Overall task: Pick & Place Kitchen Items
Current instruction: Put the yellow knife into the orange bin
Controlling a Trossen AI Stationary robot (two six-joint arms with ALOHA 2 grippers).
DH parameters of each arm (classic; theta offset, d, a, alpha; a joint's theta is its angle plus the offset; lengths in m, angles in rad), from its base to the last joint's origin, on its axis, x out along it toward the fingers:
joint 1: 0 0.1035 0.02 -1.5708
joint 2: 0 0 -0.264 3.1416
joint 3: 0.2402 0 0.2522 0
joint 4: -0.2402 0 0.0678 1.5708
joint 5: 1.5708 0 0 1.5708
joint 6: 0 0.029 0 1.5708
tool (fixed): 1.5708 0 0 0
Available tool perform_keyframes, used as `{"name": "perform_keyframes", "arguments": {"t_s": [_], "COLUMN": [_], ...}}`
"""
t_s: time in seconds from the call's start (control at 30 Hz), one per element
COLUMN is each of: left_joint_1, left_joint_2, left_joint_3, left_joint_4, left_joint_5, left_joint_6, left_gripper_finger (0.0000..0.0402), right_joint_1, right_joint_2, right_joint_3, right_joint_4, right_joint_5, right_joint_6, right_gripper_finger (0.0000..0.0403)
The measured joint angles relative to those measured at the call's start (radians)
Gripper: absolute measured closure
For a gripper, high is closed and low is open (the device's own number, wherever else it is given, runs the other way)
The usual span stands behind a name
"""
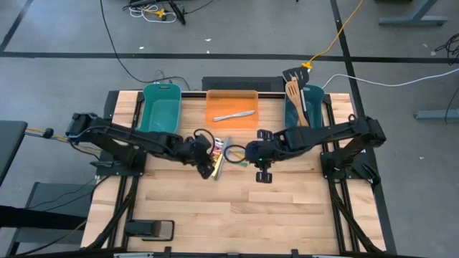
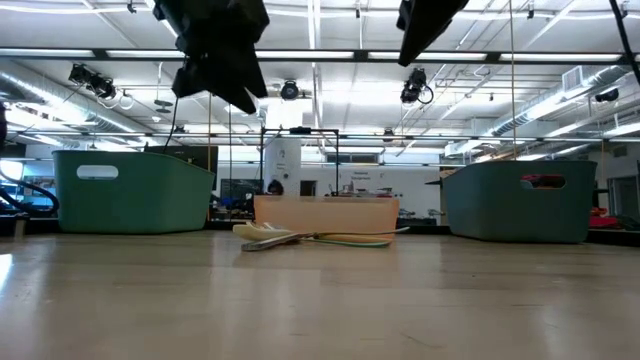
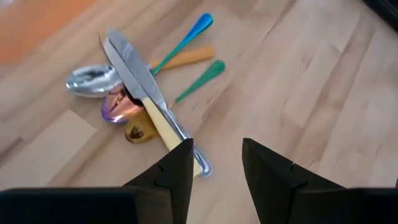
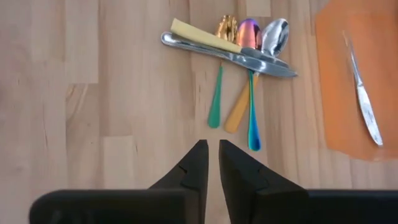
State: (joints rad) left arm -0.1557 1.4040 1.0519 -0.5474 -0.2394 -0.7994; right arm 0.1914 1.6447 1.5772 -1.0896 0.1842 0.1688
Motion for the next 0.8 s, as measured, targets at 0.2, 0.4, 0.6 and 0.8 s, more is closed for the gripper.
{"name": "perform_keyframes", "arguments": {"t_s": [0.2,0.4,0.6,0.8], "left_joint_1": [0.07,0.109,0.114,0.114], "left_joint_2": [0.067,0.17,0.253,0.323], "left_joint_3": [0.0,0.0,0.0,0.0], "left_joint_4": [-0.012,-0.003,0.011,0.029], "left_joint_5": [0.134,0.19,0.242,0.288], "left_joint_6": [-0.009,-0.004,-0.005,-0.007], "left_gripper_finger": [0.0259,0.0259,0.0259,0.0259], "right_joint_1": [0.012,0.012,0.012,0.012], "right_joint_2": [-0.006,-0.008,-0.008,-0.008], "right_joint_3": [0.0,0.0,0.0,0.0], "right_joint_4": [-0.028,-0.03,-0.03,-0.028], "right_joint_5": [0.043,0.046,0.062,0.063], "right_joint_6": [0.0,-0.011,-0.012,-0.012], "right_gripper_finger": [0.0355,0.0355,0.0355,0.0355]}}
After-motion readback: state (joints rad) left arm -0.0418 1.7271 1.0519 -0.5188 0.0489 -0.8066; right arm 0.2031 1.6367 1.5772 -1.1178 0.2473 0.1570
